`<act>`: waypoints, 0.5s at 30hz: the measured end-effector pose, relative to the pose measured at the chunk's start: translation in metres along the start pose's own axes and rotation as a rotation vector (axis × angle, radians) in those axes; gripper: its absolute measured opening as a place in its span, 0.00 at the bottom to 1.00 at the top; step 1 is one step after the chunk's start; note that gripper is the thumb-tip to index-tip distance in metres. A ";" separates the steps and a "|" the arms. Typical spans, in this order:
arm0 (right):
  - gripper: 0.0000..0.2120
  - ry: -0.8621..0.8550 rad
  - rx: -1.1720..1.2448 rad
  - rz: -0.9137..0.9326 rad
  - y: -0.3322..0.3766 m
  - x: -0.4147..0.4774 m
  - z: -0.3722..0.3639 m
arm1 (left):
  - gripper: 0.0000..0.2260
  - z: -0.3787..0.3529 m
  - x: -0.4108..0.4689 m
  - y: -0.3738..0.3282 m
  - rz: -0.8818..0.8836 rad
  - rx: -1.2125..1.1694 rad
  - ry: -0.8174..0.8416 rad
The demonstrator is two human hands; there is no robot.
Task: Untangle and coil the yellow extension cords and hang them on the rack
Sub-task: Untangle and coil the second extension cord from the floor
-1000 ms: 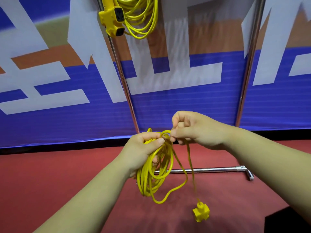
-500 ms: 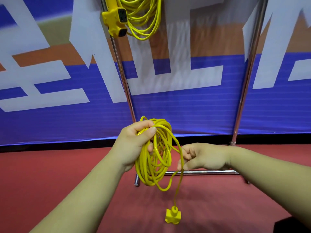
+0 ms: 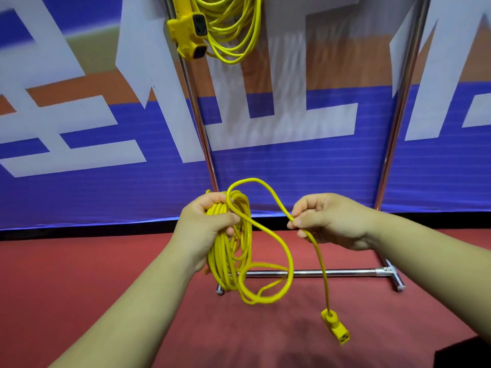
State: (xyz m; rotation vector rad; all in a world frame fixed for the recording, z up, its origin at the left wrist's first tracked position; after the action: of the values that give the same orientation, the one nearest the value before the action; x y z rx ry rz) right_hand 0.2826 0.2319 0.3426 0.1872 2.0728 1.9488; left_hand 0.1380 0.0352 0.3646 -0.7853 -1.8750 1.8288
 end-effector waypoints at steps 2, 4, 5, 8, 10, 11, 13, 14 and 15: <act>0.07 -0.020 -0.024 -0.013 0.005 -0.003 0.005 | 0.14 0.001 0.001 0.002 0.013 -0.002 -0.014; 0.07 -0.055 -0.039 -0.013 0.010 -0.005 0.009 | 0.16 0.001 0.001 0.004 0.026 -0.039 -0.011; 0.07 -0.084 -0.040 -0.012 0.012 -0.006 0.011 | 0.16 0.000 0.002 0.005 0.032 -0.067 -0.014; 0.06 -0.223 -0.028 -0.047 0.013 -0.005 0.020 | 0.14 0.002 0.007 0.011 0.059 -0.126 -0.094; 0.06 -0.325 0.004 -0.081 0.012 -0.005 0.026 | 0.13 0.005 0.010 0.015 0.072 -0.140 -0.155; 0.07 -0.366 0.032 -0.092 0.012 -0.005 0.028 | 0.13 0.007 0.011 0.016 0.077 -0.139 -0.172; 0.07 -0.422 0.089 -0.103 0.012 -0.006 0.033 | 0.13 0.009 0.012 0.017 0.078 -0.117 -0.182; 0.08 -0.440 0.110 -0.105 0.012 -0.006 0.035 | 0.13 0.009 0.011 0.017 0.075 -0.107 -0.179; 0.08 -0.450 0.114 -0.105 0.013 -0.007 0.036 | 0.13 0.009 0.011 0.016 0.072 -0.105 -0.173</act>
State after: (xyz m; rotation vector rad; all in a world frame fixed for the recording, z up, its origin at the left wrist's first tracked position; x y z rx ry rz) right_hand 0.2984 0.2654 0.3545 0.4824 1.8504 1.5539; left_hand 0.1259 0.0349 0.3469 -0.7607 -2.0904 1.9093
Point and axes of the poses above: each hand's wrist, its own x-axis towards the middle knuckle, its own z-axis out of the back of the hand, y = z × x, the point moved 3 cm from there along x, towards the middle knuckle, and after that the axes turned 7 degrees about z, right-handed, at the moved point
